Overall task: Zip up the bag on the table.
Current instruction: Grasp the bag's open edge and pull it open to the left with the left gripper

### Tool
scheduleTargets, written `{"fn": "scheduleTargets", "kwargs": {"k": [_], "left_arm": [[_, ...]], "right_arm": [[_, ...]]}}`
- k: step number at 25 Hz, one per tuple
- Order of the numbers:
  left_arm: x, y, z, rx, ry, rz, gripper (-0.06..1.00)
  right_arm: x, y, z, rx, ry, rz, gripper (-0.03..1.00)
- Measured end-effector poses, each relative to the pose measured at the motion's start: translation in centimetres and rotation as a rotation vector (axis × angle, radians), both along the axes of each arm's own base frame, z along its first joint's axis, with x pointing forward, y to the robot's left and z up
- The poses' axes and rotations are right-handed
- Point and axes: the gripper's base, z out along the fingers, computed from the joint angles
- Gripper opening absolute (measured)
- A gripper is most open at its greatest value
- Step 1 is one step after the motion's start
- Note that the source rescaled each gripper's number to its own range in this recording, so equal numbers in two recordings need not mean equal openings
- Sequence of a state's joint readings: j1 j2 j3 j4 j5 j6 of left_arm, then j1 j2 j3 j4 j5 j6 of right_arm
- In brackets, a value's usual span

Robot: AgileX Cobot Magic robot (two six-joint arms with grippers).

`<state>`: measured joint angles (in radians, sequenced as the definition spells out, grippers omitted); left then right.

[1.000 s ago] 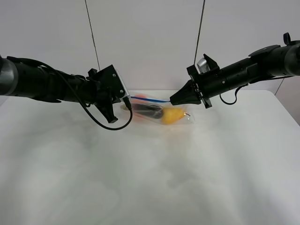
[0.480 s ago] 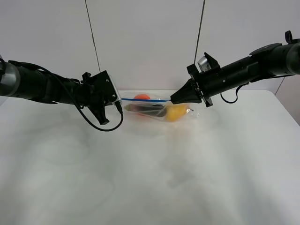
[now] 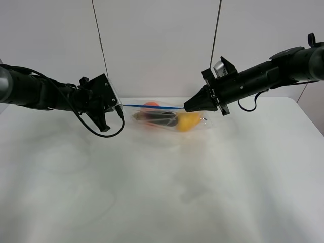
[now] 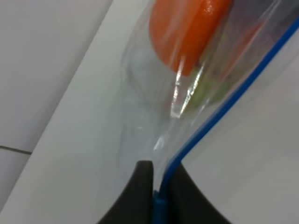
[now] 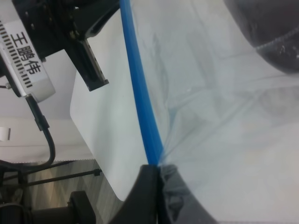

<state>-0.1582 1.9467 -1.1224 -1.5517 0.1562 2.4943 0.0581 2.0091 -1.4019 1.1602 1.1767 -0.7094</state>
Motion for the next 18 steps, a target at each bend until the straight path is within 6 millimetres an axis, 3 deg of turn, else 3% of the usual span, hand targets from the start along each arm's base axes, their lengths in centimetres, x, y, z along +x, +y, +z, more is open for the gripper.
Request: {"fn": "scheduleTargets", "kwargs": {"k": [9, 18], "left_arm": [[0.4, 2.5, 0.0, -0.013, 0.002, 0.051, 0.00], [0.4, 2.5, 0.0, -0.030, 0.007, 0.047, 0.01]], "right_arm": [[0.0, 0.0, 0.0, 0.000, 0.000, 0.002, 0.00], [0.0, 0.0, 0.1, 0.000, -0.001, 0.003, 0.00]]}}
